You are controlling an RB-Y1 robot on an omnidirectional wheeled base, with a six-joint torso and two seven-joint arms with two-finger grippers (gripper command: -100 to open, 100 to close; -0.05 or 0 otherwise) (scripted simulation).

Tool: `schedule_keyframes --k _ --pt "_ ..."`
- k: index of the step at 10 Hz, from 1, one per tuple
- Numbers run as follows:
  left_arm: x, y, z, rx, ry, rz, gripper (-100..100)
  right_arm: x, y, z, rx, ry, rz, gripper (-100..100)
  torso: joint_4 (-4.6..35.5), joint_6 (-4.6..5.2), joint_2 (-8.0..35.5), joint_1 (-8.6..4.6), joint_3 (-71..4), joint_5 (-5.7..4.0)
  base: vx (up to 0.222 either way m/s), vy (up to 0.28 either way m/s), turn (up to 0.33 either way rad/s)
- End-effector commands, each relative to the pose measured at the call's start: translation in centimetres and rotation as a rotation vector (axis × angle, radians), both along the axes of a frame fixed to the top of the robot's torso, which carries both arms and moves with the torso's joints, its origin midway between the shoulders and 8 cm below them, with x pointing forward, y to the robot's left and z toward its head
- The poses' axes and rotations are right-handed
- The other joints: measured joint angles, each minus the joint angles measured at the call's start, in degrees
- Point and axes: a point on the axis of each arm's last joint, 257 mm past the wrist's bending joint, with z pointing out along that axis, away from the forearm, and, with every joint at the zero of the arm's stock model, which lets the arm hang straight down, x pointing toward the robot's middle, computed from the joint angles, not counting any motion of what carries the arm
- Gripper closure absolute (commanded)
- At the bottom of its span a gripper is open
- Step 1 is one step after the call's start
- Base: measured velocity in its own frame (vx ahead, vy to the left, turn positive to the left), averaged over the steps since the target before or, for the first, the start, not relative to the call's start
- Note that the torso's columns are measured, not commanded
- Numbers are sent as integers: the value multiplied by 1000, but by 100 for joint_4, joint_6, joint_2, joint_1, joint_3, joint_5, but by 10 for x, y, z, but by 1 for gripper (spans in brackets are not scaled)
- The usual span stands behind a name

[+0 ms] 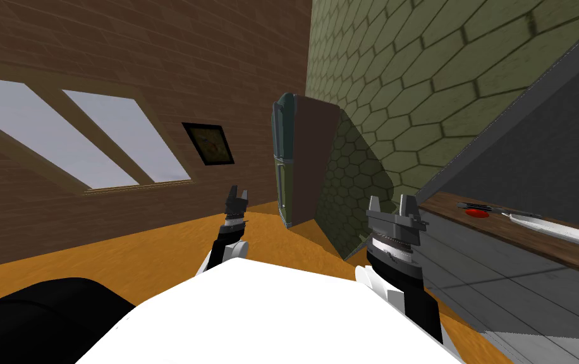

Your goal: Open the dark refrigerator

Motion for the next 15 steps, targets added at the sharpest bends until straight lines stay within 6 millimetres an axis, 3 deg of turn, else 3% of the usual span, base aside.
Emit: schedule_keyframes --k 1,9,10,12,15 --pt "0 0 0 0 0 0 0 0 0 0 0 0 0 0 235 0 232 0 -467 0 0 0 0" --pt "0 0 0 0 0 0 0 0 0 0 0 0 0 0 3537 0 3539 0 -7073 0 0 0 0" --pt "6 -4 -2 38 15 -22 -100 0 0 0 0 0 0 0 3960 0 3962 0 -7919 0 11 -11 -9" --pt "18 -7 -8 89 43 -50 -100 0 0 0 0 0 0 0 4204 0 4204 -5 -8428 -1 17 -33 -16" --pt "44 -6 -18 152 92 -78 -100 0 0 0 0 0 0 0 4227 1 4226 -8 -8458 -2 25 -58 -24"
